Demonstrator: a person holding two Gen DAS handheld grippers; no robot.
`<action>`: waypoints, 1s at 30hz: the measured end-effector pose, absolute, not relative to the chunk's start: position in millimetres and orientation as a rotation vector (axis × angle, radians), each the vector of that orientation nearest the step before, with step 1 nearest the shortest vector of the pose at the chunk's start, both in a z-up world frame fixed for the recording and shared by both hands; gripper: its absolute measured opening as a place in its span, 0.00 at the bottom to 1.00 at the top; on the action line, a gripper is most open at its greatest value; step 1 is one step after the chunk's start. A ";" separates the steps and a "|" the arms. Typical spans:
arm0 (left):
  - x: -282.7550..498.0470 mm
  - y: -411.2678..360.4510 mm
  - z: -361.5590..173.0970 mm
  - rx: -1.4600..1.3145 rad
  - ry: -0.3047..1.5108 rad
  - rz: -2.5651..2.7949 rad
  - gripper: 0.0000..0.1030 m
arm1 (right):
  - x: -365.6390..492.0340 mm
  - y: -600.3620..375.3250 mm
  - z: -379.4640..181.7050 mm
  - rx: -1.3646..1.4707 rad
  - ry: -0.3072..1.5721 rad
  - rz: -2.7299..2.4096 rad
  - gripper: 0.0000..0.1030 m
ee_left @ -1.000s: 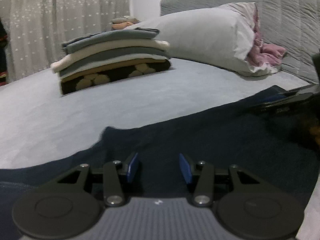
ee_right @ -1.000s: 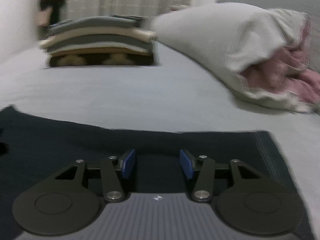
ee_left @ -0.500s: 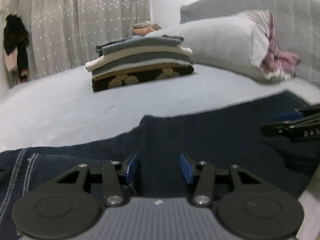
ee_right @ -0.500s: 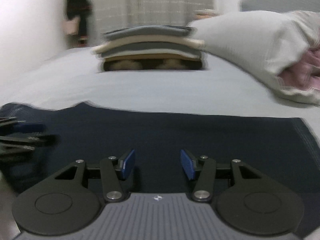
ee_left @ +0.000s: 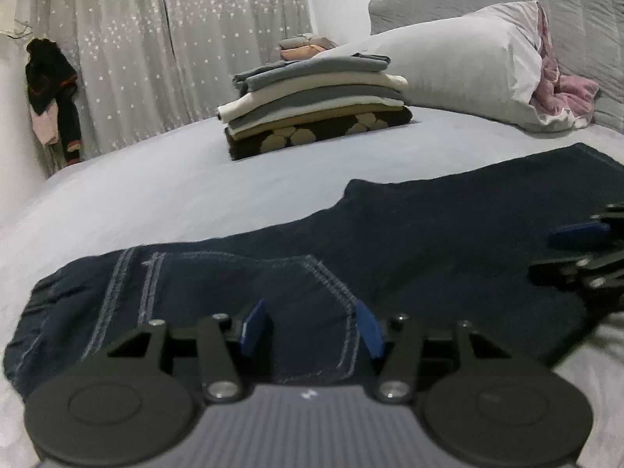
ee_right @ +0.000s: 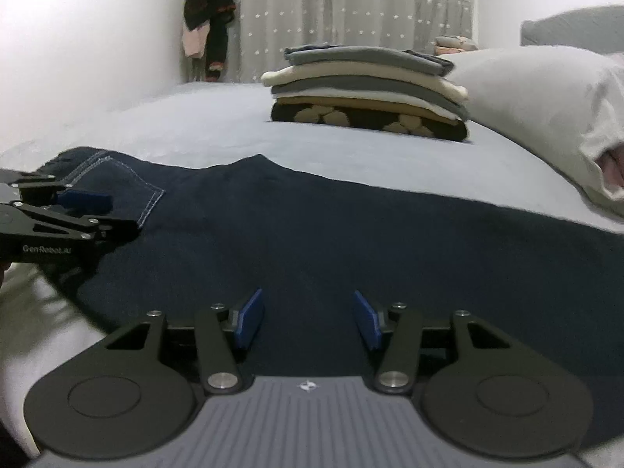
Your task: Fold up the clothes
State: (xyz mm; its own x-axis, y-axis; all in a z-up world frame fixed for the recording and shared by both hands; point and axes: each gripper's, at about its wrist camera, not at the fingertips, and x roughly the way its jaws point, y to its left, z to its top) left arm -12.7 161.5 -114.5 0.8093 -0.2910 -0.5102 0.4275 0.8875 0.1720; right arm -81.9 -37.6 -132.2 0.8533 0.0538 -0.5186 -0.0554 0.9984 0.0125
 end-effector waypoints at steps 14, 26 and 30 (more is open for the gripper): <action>-25.2 249.2 -110.4 0.146 0.479 -0.087 0.54 | -136.6 -130.4 -135.6 0.107 0.526 -0.174 0.53; -32.5 224.2 -91.0 0.091 0.424 -0.080 0.56 | -158.5 -181.0 -131.2 0.150 0.509 -0.391 0.52; -26.8 203.7 -86.7 0.033 0.443 -0.142 0.56 | -164.0 -196.0 -128.2 0.167 0.510 -0.478 0.52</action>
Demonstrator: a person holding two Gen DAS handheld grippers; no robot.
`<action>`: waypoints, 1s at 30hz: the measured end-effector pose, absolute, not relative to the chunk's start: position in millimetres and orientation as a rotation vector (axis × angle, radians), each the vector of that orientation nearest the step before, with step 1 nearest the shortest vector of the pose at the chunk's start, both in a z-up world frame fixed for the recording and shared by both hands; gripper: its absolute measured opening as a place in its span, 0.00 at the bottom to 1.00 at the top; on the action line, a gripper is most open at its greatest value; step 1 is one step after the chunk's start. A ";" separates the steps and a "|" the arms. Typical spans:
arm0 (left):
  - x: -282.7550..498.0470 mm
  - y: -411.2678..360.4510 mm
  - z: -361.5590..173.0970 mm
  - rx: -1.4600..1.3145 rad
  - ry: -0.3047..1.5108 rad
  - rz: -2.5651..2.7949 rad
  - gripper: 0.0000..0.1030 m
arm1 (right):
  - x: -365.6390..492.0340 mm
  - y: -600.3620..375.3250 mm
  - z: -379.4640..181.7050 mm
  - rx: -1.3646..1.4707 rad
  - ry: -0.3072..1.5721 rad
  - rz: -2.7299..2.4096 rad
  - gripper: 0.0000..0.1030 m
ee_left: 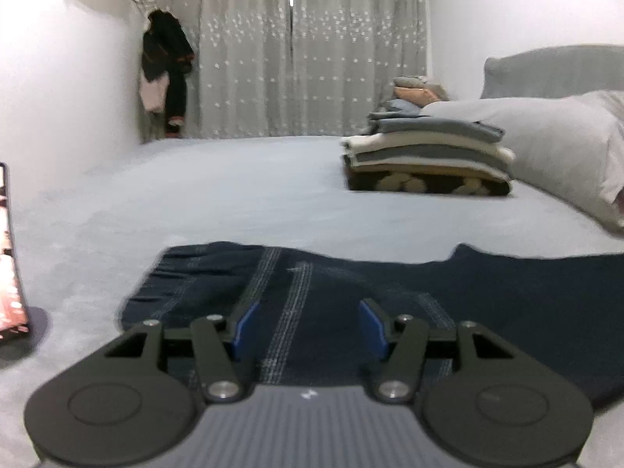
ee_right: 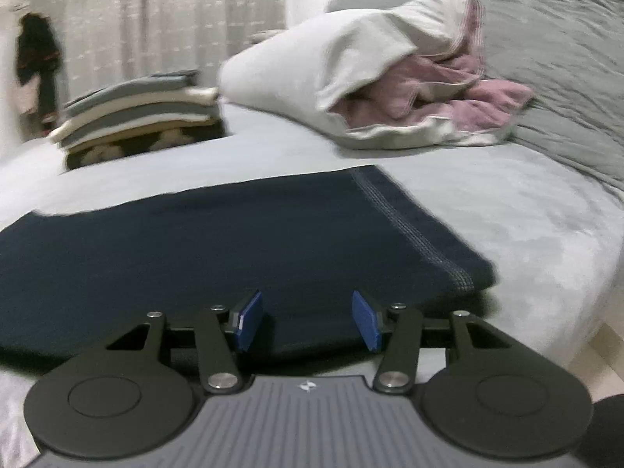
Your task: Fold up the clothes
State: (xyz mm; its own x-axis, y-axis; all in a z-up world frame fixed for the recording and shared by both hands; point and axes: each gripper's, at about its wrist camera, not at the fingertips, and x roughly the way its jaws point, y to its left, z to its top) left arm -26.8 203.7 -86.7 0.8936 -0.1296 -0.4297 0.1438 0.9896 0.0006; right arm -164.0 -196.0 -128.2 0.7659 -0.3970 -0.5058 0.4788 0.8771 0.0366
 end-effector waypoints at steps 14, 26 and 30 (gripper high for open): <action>-22.9 91.7 -89.1 0.213 0.493 -0.334 0.67 | -190.3 -249.7 -112.0 0.272 0.492 -0.667 0.57; -8.8 64.4 -88.4 0.137 0.663 -0.331 0.76 | -219.8 -305.7 -129.3 0.816 0.418 -0.549 0.57; -10.2 61.4 -88.8 0.140 0.665 -0.338 0.76 | -215.8 -299.9 -137.6 0.846 0.429 -0.546 0.57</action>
